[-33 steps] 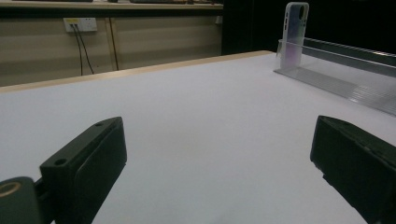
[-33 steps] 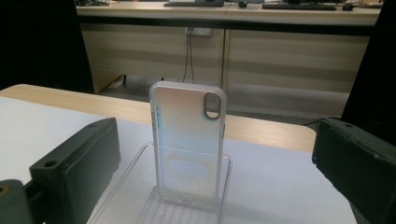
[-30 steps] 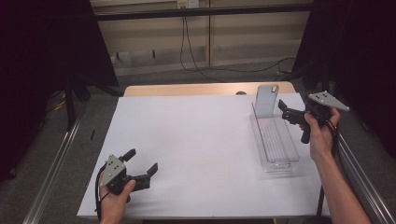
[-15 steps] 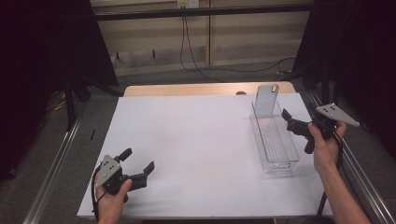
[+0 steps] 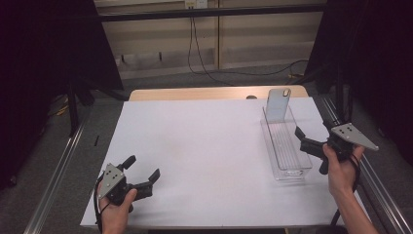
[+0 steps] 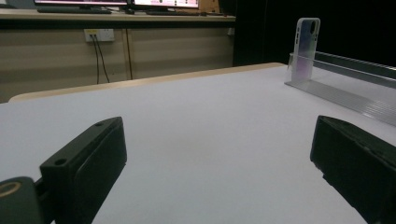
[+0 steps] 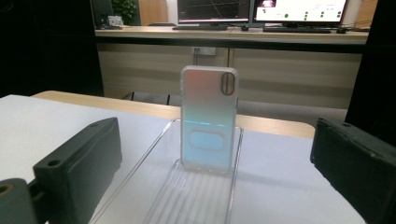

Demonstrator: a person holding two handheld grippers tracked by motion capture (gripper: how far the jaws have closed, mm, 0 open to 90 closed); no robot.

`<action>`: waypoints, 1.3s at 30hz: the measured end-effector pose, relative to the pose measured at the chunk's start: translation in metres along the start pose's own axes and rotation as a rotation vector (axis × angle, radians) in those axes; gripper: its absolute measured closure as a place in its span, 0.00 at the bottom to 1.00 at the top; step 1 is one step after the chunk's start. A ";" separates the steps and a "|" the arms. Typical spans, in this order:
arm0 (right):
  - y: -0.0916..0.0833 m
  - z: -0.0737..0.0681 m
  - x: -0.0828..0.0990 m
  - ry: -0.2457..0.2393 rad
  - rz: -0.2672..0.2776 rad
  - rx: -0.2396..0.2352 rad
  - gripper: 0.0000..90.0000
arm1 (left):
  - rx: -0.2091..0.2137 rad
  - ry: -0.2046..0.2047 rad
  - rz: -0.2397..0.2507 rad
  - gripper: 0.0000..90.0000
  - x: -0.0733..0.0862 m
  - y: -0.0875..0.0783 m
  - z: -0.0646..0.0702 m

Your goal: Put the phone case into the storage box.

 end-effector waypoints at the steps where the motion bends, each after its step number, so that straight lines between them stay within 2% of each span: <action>1: -0.002 -0.001 0.001 -0.004 0.000 0.001 0.02 | 0.000 -0.008 0.000 0.04 0.000 0.000 0.000; 8: -0.016 -0.004 0.005 -0.015 -0.002 -0.001 0.02 | -0.006 0.002 0.002 0.04 -0.005 0.000 0.001; 12: -0.024 -0.007 0.014 -0.017 -0.011 -0.002 0.01 | -0.007 0.034 -0.002 0.04 -0.006 0.000 0.003; 20: -0.041 -0.011 0.029 -0.010 -0.001 -0.005 0.01 | -0.006 0.022 -0.011 0.04 -0.001 -0.002 0.004; 25: -0.047 -0.018 0.039 -0.022 -0.011 -0.005 0.01 | -0.001 0.030 -0.015 0.04 0.000 -0.003 0.006; 30: -0.052 -0.025 0.047 -0.036 -0.017 -0.011 0.01 | 0.002 0.019 -0.010 0.04 0.001 -0.004 0.005; 33: -0.053 -0.026 0.052 -0.024 -0.024 -0.009 0.01 | -0.006 0.007 -0.009 0.04 0.003 -0.004 0.004; 37: -0.054 -0.025 0.063 -0.014 -0.034 0.007 0.01 | -0.007 0.010 -0.010 0.04 0.004 -0.006 0.003; 39: -0.056 -0.024 0.066 -0.026 -0.028 0.023 0.01 | -0.007 0.006 -0.011 0.04 0.004 -0.006 0.002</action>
Point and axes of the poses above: each handheld gripper's, and its own axes: y roughly forward along the jaws, x roughly out of its underside, z roughly to its right, the point moved 8 cm from there along y, roughly forward along the jaws, and after that the axes turned 7 degrees about -z, right-handed, at the moved point
